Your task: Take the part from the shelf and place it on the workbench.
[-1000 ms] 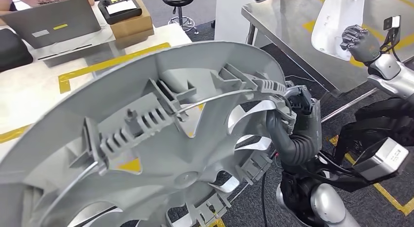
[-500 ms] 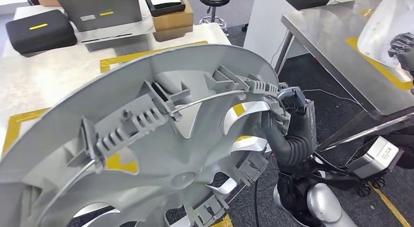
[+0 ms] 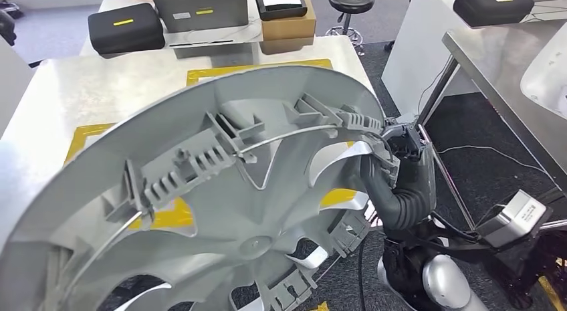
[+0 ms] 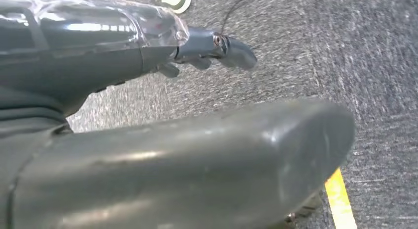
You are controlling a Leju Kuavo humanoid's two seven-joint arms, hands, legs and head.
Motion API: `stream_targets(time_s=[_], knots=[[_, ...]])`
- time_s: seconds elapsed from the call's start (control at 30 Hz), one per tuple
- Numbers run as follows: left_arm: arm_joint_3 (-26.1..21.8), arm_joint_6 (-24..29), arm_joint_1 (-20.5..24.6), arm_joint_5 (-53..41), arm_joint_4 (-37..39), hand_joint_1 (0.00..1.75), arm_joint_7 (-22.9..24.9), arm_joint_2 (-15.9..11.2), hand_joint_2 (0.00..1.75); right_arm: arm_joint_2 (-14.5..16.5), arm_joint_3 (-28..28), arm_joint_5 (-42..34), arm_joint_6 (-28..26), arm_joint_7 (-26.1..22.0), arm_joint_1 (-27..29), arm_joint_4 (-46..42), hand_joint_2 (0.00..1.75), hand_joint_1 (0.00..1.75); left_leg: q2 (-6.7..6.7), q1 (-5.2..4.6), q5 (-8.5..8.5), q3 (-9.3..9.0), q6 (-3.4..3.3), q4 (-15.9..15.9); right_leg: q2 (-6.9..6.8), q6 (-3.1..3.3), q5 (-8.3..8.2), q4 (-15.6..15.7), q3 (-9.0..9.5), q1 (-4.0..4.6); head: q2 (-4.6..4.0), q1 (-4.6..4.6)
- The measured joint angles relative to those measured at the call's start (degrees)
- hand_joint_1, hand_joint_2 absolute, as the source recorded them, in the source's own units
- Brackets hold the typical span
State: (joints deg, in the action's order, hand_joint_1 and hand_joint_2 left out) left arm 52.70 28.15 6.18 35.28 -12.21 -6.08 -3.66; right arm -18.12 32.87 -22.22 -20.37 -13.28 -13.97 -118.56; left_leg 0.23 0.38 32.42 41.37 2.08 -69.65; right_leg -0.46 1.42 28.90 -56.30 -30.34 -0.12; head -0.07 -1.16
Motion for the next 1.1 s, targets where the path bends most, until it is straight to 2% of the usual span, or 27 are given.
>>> stream_targets(time_s=[0.03,0.07,0.1,0.13,0.17,0.2,0.23,0.27,0.33,0.37,0.4,0.43,0.5,0.53,0.57,0.7,0.77,0.8,0.87,0.93,1.1], knots=[[0.0,-0.01,0.02,0.01,0.0,0.0,0.0,0.02,0.0,0.0,0.02,0.0,-0.02,0.04,0.08,0.1,1.75,1.62,0.0,0.21,1.14,1.27,0.26,-3.04,-0.78,-0.03,0.03,-0.07,-0.05,0.0,0.0,0.32],[0.0,-0.01,-0.01,0.01,0.0,0.0,0.0,0.03,0.0,0.0,0.04,-0.01,-0.03,0.08,0.14,0.2,1.75,1.62,-0.04,0.4,1.29,1.78,0.53,-4.48,-1.52,-0.1,0.09,-0.16,-0.08,-0.03,0.0,0.66],[0.0,0.0,-0.04,0.02,0.01,0.0,-0.01,0.02,0.0,0.0,0.05,0.0,-0.03,0.09,0.15,0.31,1.75,1.62,0.1,0.56,0.39,1.17,0.78,-3.71,-2.22,-0.25,0.19,-0.27,-0.1,-0.08,0.0,0.93],[0.0,0.0,-0.06,0.02,0.01,0.0,-0.01,-0.01,0.0,0.0,0.06,0.0,-0.03,0.09,0.14,0.39,1.75,1.62,0.58,0.7,-1.35,-0.62,0.99,-0.69,-2.85,-0.47,0.35,-0.44,-0.1,-0.17,0.0,1.16],[0.0,0.0,-0.05,0.02,0.01,0.0,-0.02,-0.02,0.0,0.0,0.07,0.01,-0.03,0.1,0.12,0.42,1.75,1.62,1.98,0.66,-2.81,-2.79,1.15,3.24,-3.41,-0.78,0.57,-0.68,-0.09,-0.21,0.0,1.36],[0.01,-0.01,-0.03,0.02,0.01,0.0,-0.06,0.0,0.0,0.0,0.07,0.01,-0.03,0.1,0.07,0.43,1.75,1.62,3.41,0.58,-3.93,-4.66,0.98,6.67,-3.88,-1.15,0.82,-0.98,-0.13,-0.15,0.0,1.55],[0.01,-0.01,-0.01,0.02,0.01,0.0,-0.09,0.03,0.0,0.0,0.08,0.02,-0.04,0.11,0.03,0.43,1.75,1.62,4.55,0.41,-4.46,-5.85,0.53,8.95,-4.24,-1.48,1.04,-1.25,-0.16,-0.05,0.0,1.62],[0.02,-0.01,0.0,0.03,0.01,0.0,-0.13,0.07,0.0,0.0,0.09,0.01,-0.13,0.13,0.02,0.43,1.75,1.62,5.25,0.2,-4.36,-6.17,-0.06,9.76,-4.55,-1.77,1.17,-1.42,-0.17,0.07,0.0,1.55],[0.02,0.01,0.0,0.1,0.01,0.0,-0.2,0.09,0.0,0.01,0.1,0.01,-0.7,0.14,0.09,0.44,1.75,1.62,4.35,-0.01,-4.46,-5.98,-1.24,9.72,-5.13,-2.19,1.23,-1.41,-0.08,0.05,0.0,1.28],[0.02,0.01,0.02,0.15,0.01,0.0,-0.25,0.08,0.0,0.01,0.09,0.02,-1.18,0.14,0.14,0.45,1.75,1.62,3.86,-0.03,-4.52,-5.93,-1.56,9.76,-4.97,-2.44,1.48,-1.5,-0.06,-0.09,0.0,1.15],[0.02,0.01,0.06,0.21,0.01,0.0,-0.31,0.08,0.0,0.02,0.05,0.07,-1.69,0.13,0.26,0.44,1.75,1.62,3.37,-0.02,-4.58,-5.93,-1.76,9.78,-4.65,-2.16,1.62,-1.38,-0.05,-0.2,0.0,1.02],[0.02,0.01,0.09,0.28,0.01,0.0,-0.37,0.09,0.0,0.02,0.02,0.23,-2.19,0.11,0.45,0.44,1.75,1.62,2.88,-0.01,-4.62,-6.0,-1.89,9.83,-4.31,-1.48,1.81,-1.38,-0.01,-0.26,0.0,0.79],[0.02,0.01,0.09,0.4,0.01,0.0,-0.45,0.19,0.0,0.04,0.0,0.94,-3.01,0.07,0.86,0.48,1.75,1.62,2.01,-0.11,-4.55,-6.12,-1.92,9.83,-3.97,0.43,1.91,-1.16,0.19,-0.28,0.0,0.26],[0.02,0.01,0.06,0.46,0.01,0.0,-0.47,0.24,0.0,0.04,0.02,1.37,-3.29,0.05,0.99,0.54,1.75,1.62,1.65,-0.19,-4.53,-6.17,-1.96,9.85,-4.11,0.9,1.91,-1.21,0.33,-0.27,0.0,0.04],[0.02,0.01,0.03,0.51,0.01,0.0,-0.48,0.27,0.0,0.05,0.06,1.78,-3.49,0.05,1.06,0.6,1.75,1.62,1.42,-0.24,-4.5,-6.2,-2.03,9.85,-4.19,1.02,1.87,-1.17,0.42,-0.28,0.0,-0.12],[0.02,0.04,-0.02,0.74,0.01,0.0,-0.71,0.28,0.0,0.05,0.17,4.72,-4.97,0.89,1.27,0.91,1.75,1.62,1.22,-0.49,-4.33,-6.26,-2.35,9.83,-4.26,0.83,1.66,-1.09,0.59,-0.42,0.0,-0.84],[0.02,0.09,-0.01,0.97,0.01,0.0,-1.04,0.32,0.0,0.07,0.2,7.28,-6.49,2.47,1.24,1.15,1.75,1.62,1.27,-0.52,-4.29,-6.28,-2.43,9.81,-4.26,0.45,1.56,-0.97,0.68,-0.45,0.0,-0.99],[0.02,0.12,-0.01,1.07,0.01,0.0,-1.19,0.36,0.0,0.07,0.21,8.5,-7.32,3.3,1.18,1.35,1.75,1.62,1.29,-0.52,-4.28,-6.27,-2.44,9.81,-4.26,-0.07,1.5,-0.85,0.75,-0.48,0.0,-1.06],[0.02,0.15,-0.01,1.21,0.01,0.0,-1.32,0.52,0.0,0.07,0.23,10.91,-8.87,4.78,0.81,1.86,1.75,1.62,1.37,-0.52,-4.27,-6.23,-2.45,9.79,-4.25,-1.51,1.44,-0.59,0.85,-0.59,0.0,-1.17],[0.02,0.16,-0.02,1.25,0.01,0.0,-1.32,0.64,0.0,0.07,0.27,12.81,-9.81,5.82,0.4,2.24,1.75,1.62,1.45,-0.53,-4.27,-6.2,-2.46,9.77,-4.24,-2.37,1.44,-0.46,0.89,-0.67,0.0,-1.24],[0.02,0.16,-0.01,1.25,0.01,0.0,-1.29,0.73,0.0,0.06,0.33,13.98,-10.25,6.56,0.04,2.43,1.75,1.62,1.51,-0.53,-4.27,-6.2,-2.46,9.77,-4.23,-2.53,1.44,-0.44,0.89,-0.68,0.0,-1.25]])
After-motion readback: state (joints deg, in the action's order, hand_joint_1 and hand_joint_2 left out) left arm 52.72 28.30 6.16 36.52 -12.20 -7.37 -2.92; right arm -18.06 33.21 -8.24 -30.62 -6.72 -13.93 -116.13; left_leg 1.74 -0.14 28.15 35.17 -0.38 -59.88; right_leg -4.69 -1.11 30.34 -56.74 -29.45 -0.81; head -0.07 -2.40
